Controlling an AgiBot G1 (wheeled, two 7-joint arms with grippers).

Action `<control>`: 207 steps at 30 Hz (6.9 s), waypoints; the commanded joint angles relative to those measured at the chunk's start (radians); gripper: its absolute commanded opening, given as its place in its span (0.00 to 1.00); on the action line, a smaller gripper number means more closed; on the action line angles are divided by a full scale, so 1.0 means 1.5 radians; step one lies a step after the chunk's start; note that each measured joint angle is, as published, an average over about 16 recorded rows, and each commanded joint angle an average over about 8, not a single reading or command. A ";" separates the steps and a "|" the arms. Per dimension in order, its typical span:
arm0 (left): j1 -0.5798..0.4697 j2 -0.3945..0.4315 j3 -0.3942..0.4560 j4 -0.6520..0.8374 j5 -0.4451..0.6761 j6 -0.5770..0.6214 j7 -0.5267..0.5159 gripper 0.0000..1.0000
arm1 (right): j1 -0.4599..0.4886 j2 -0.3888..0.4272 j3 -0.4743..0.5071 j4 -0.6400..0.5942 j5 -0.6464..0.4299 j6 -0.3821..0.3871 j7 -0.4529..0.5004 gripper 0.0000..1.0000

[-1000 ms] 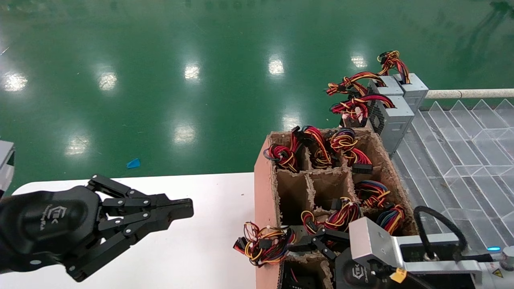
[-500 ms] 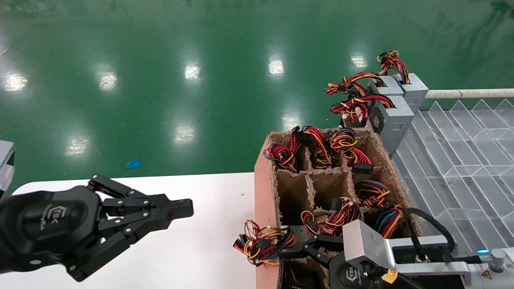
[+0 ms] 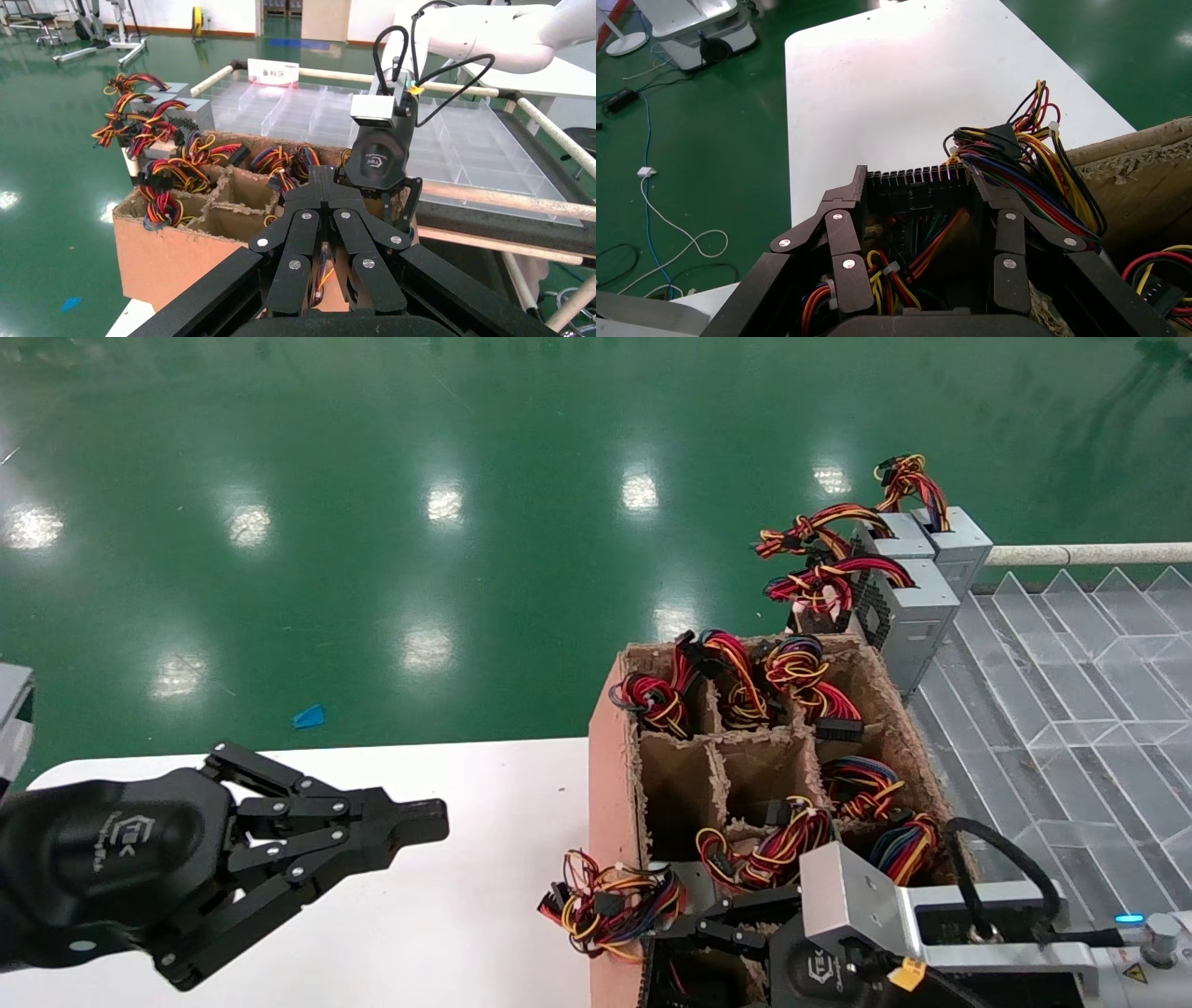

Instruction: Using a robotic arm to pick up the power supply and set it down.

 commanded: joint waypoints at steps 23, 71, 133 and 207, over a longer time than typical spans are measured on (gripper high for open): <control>0.000 0.000 0.000 0.000 0.000 0.000 0.000 0.00 | 0.014 0.051 0.042 -0.009 0.098 -0.043 0.034 0.00; 0.000 0.000 0.000 0.000 0.000 0.000 0.000 0.00 | 0.460 0.068 0.050 -0.293 0.171 -0.049 -0.106 0.00; 0.000 0.000 0.000 0.000 0.000 0.000 0.000 0.00 | 0.573 0.013 -0.043 -0.825 -0.063 0.013 -0.420 0.00; 0.000 0.000 0.000 0.000 0.000 0.000 0.000 0.39 | 0.406 0.003 0.031 -0.611 0.062 -0.035 -0.365 1.00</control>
